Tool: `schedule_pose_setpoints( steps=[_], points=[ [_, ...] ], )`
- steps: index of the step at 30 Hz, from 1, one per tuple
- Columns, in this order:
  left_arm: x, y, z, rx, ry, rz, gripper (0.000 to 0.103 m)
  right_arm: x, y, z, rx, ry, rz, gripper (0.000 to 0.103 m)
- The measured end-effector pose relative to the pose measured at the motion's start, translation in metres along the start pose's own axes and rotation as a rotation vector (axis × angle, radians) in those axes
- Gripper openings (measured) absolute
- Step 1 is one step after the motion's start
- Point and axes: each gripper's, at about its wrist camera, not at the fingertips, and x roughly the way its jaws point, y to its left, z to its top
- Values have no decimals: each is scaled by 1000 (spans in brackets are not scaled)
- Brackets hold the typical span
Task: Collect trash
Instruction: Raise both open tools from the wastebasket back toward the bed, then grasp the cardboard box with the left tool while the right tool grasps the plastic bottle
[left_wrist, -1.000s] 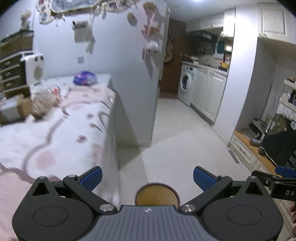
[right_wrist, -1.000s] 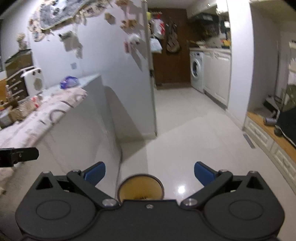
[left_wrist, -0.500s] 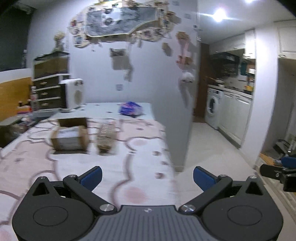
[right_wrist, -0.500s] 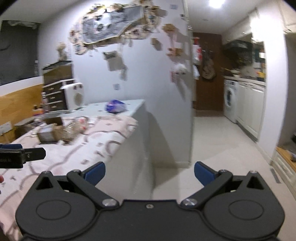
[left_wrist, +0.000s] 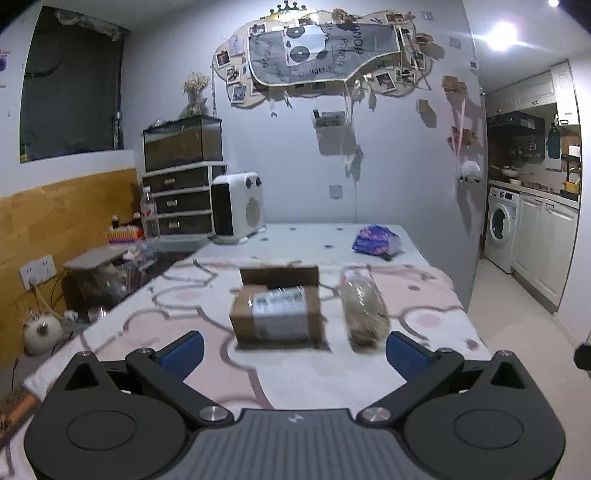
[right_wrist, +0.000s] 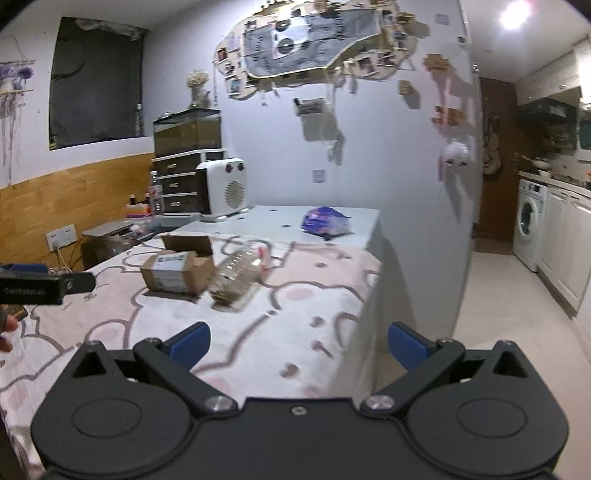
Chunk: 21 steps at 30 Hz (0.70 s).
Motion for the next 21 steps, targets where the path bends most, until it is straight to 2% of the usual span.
schedule_pose_setpoints(
  steps=[3,7,12,17,21],
  points=[
    [24,14,6,-16,-42,-61,103,16,10,9,6,-2,23,103],
    [70,29,8,-44,-18,-126,103,40,19,16,35,-2,35,103],
    [127,49,12,-137,-16,-92,101,68,26,18,85,20,52,103],
    [183,73,13,-218,8,-62,94,93,33,20,80,44,65,103],
    [216,93,5,-316,35,-92,93,115,38,24,94,56,69,103]
  ],
)
